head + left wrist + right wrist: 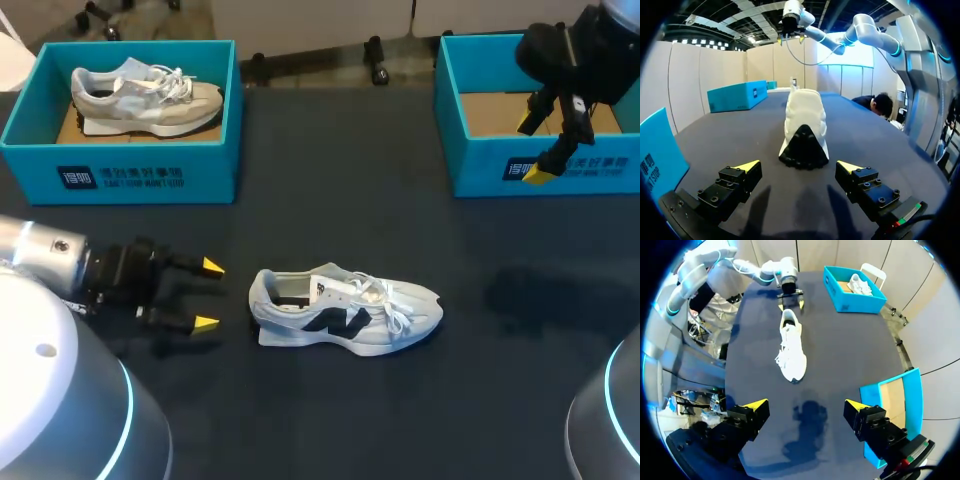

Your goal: Take the shoe out of the shoebox, open the shoe tongue, remove and reinsert the insole, then place the shoe into the shoebox

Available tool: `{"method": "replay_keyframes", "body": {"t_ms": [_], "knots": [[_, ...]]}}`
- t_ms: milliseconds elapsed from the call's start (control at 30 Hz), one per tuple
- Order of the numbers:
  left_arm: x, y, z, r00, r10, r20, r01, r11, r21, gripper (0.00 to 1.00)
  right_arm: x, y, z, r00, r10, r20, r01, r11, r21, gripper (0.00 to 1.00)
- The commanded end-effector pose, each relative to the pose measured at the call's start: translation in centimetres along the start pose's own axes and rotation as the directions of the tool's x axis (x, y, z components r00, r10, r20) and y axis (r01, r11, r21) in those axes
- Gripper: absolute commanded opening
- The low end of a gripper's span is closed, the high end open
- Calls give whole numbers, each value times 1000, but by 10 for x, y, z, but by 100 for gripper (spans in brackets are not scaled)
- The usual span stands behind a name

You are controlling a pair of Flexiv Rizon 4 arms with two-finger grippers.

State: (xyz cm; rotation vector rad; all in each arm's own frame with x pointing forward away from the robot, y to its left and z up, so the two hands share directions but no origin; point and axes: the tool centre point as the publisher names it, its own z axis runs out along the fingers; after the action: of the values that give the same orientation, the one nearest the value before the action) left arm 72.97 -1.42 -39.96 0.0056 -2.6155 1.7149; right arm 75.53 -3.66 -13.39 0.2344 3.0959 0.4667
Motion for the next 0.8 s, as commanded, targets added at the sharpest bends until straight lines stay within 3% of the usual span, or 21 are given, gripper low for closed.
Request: {"method": "replay_keyframes", "body": {"t_ms": [33, 800], "knots": [[-2, -2, 11, 1000, -7, 5, 7, 1000, 0, 100, -2, 1, 1, 1000, 0, -4, 0, 1000, 4, 100], [2, -20, 60, 1000, 1, -20, -1, 1000, 12, 100, -2, 1, 1, 1000, 0, -4, 0, 1000, 4, 100]]}}
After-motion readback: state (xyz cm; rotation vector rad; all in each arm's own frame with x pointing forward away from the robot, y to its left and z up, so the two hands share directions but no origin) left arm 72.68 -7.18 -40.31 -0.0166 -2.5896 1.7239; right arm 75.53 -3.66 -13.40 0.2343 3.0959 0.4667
